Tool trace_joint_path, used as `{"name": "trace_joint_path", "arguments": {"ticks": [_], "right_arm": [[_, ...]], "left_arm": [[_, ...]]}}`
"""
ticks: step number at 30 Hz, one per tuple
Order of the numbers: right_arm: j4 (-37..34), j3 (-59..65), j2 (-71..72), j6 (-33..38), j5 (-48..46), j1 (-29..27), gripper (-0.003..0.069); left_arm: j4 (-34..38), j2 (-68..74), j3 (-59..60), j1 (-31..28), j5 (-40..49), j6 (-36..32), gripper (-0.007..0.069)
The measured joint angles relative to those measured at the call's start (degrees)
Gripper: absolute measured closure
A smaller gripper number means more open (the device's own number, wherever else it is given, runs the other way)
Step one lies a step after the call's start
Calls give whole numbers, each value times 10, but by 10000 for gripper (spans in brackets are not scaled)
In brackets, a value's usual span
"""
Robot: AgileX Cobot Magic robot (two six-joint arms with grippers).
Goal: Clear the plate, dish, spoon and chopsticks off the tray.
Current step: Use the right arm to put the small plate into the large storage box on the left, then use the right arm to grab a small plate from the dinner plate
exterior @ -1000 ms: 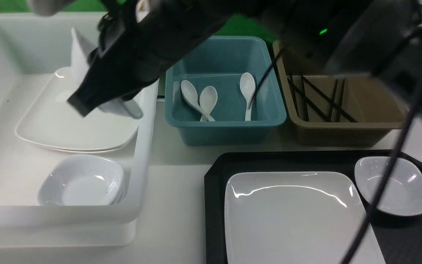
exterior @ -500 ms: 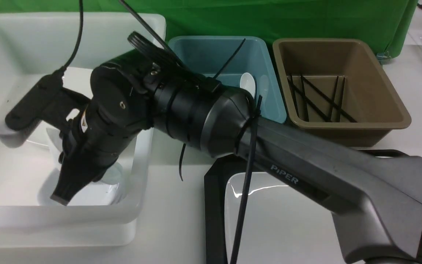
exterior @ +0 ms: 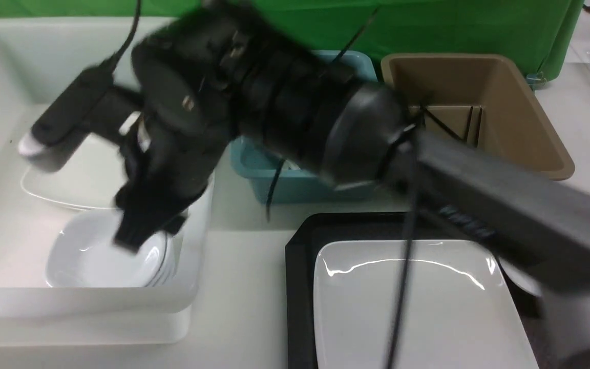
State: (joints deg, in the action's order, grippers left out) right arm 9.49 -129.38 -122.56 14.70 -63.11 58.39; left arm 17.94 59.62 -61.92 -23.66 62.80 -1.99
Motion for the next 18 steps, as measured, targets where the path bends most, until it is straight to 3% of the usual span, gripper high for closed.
{"name": "trace_joint_path", "arguments": {"ticks": [3,6,8,9,11,12,14,17,18], "right_arm": [[85,21,64,-39,-17,-36,547],[83,84,133,-68,-17,-112,627],[48,152,190,-78,-17,-184,640],[43,169,195,-78,-17,-191,641],[-11,295,265,-66,-16,-286,641],[-15,304,265,-66,-16,-292,641],[-33,404,301,-62,-15,-358,638],[-38,510,324,-64,-3,-427,590],[-39,546,326,-65,10,-451,538]], "left_arm": [[58,0,0,31,0,-41,613],[65,0,0,108,1,-57,613],[42,0,0,183,2,-59,613],[40,0,0,190,2,-59,613],[8,0,0,286,0,-44,613],[7,0,0,292,0,-43,613],[-8,0,0,358,-7,-22,613],[-28,4,0,423,-17,-1,613],[-36,7,0,442,-19,7,613]]}}
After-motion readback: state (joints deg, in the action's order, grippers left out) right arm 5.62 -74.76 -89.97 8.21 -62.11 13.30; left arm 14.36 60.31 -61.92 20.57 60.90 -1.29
